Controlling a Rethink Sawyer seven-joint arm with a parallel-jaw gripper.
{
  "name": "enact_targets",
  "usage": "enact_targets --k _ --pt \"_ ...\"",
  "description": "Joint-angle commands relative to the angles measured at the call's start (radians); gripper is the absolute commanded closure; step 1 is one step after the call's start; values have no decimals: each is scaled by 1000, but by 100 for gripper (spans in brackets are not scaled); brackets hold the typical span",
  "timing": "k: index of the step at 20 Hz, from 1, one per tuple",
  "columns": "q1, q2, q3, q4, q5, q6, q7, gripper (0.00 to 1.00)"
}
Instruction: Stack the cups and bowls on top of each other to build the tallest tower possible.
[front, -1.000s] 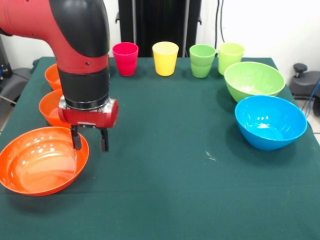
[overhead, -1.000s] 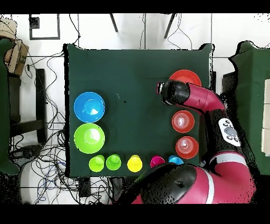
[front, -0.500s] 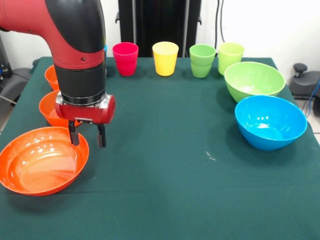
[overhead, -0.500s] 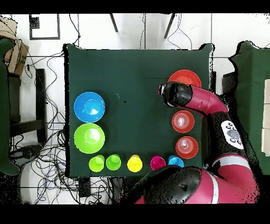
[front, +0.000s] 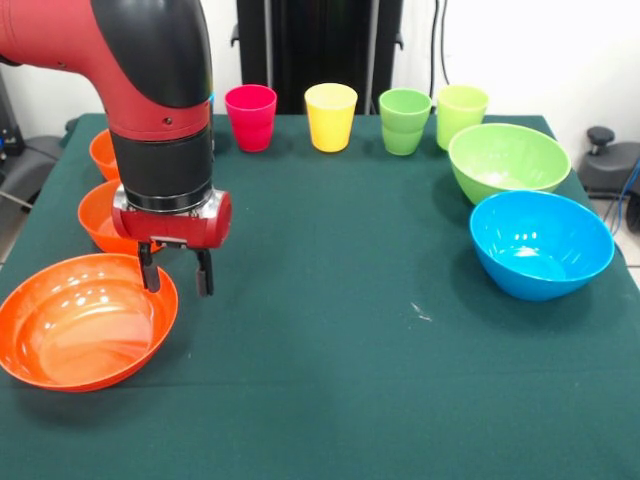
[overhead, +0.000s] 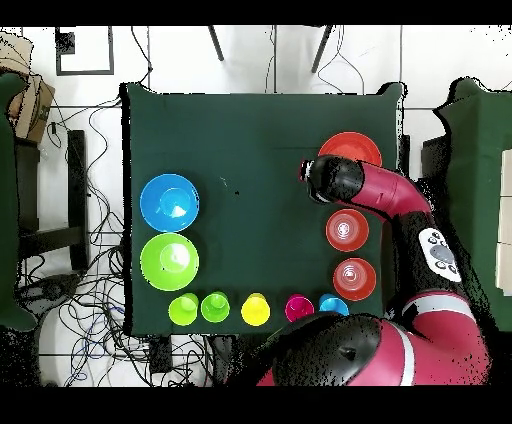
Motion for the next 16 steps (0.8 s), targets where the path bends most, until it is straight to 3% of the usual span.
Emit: enact_targets --k 1,16 --pt "5 55 74 25 -111 -96 -55 0" --pt "-34 109 96 -11 -148 -112 -95 0"
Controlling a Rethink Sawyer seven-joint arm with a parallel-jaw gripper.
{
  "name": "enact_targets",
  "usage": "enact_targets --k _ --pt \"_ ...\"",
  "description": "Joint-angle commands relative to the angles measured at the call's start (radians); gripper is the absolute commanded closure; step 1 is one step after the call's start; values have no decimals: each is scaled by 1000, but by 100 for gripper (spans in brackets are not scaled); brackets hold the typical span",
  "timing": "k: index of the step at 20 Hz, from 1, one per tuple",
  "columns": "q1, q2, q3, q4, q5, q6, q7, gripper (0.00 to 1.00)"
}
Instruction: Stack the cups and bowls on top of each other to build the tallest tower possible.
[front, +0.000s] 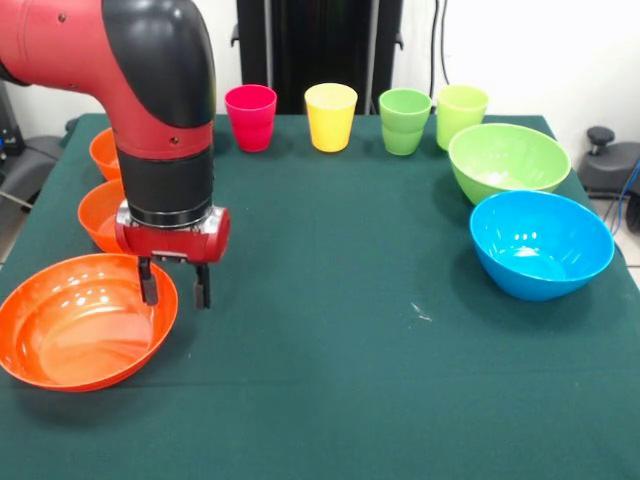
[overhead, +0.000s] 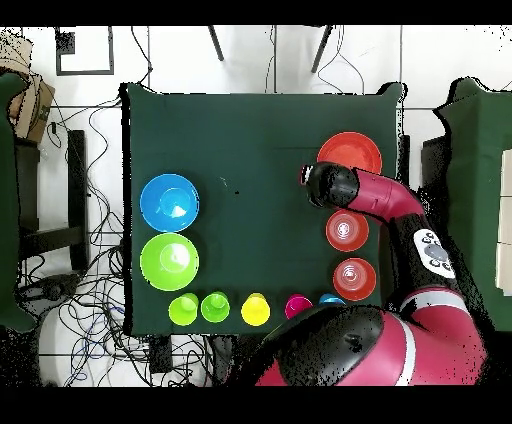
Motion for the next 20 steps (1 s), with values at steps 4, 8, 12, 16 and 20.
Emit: enact_targets --k 4,8,12,16,20 --pt "-27 87 102 -33 -105 -39 -98 0" --pt "-24 100 100 -53 -128 -53 -102 100" --pt "-34 96 122 -56 -149 -66 -138 100" --pt "-37 80 120 -37 -127 -33 -111 100" --pt "-32 72 112 -21 -120 -34 -89 100"
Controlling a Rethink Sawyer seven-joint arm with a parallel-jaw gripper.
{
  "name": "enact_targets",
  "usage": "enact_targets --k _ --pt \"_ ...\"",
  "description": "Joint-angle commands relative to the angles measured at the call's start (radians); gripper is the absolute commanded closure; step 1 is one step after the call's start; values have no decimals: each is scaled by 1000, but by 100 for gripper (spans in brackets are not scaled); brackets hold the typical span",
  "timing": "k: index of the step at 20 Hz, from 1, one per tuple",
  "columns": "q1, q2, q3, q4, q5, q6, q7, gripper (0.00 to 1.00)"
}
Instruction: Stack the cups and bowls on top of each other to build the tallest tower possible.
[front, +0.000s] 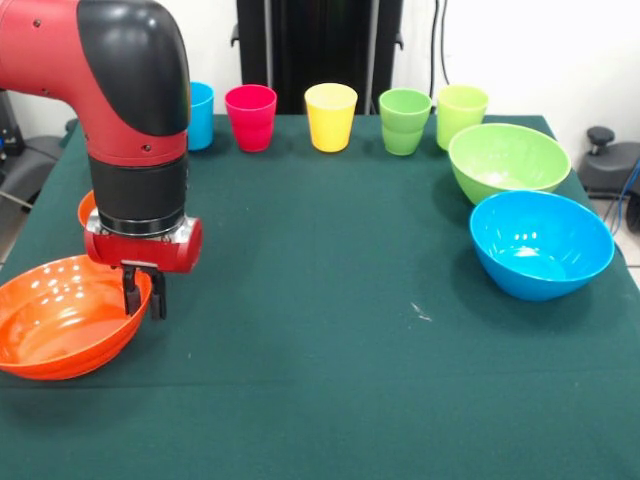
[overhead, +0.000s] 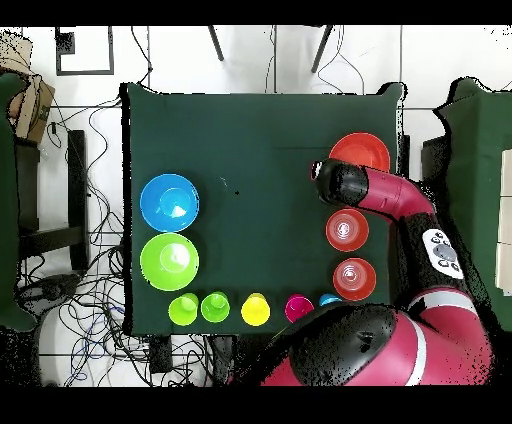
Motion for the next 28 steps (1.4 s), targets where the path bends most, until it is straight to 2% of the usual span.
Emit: enact_targets --k 1,4,14,28 --pt "-4 59 103 25 -82 -15 -83 100" --pt "12 48 93 36 -74 -18 -56 100" --pt "122 6 23 90 -35 -55 105 100" --pt "231 -12 -38 112 40 -53 202 100"
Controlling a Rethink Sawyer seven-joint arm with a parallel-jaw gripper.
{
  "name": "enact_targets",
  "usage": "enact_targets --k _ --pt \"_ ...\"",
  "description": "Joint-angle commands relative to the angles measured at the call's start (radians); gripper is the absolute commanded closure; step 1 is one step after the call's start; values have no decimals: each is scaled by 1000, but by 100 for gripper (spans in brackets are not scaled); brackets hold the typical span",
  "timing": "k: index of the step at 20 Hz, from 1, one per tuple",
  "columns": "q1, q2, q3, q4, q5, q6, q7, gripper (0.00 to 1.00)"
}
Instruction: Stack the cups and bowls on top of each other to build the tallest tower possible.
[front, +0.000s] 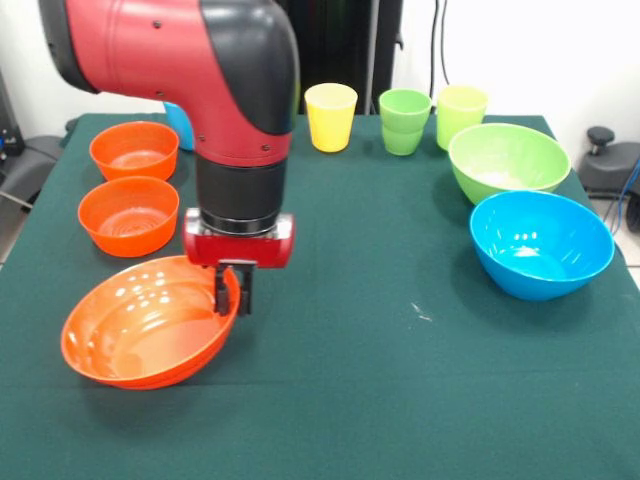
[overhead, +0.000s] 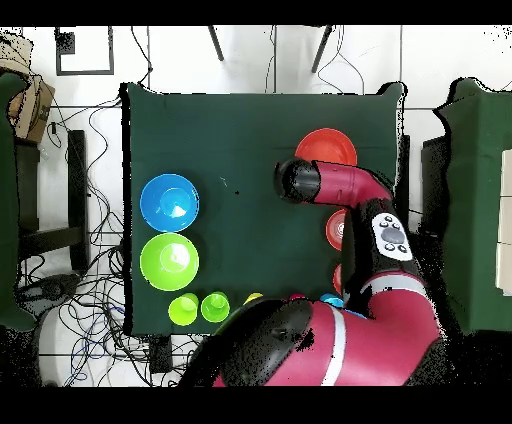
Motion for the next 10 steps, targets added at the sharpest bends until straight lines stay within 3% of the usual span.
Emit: enact_targets --k 1,10 --pt "64 7 19 80 34 -51 207 100" --pt "106 -23 -22 118 69 -46 243 100"
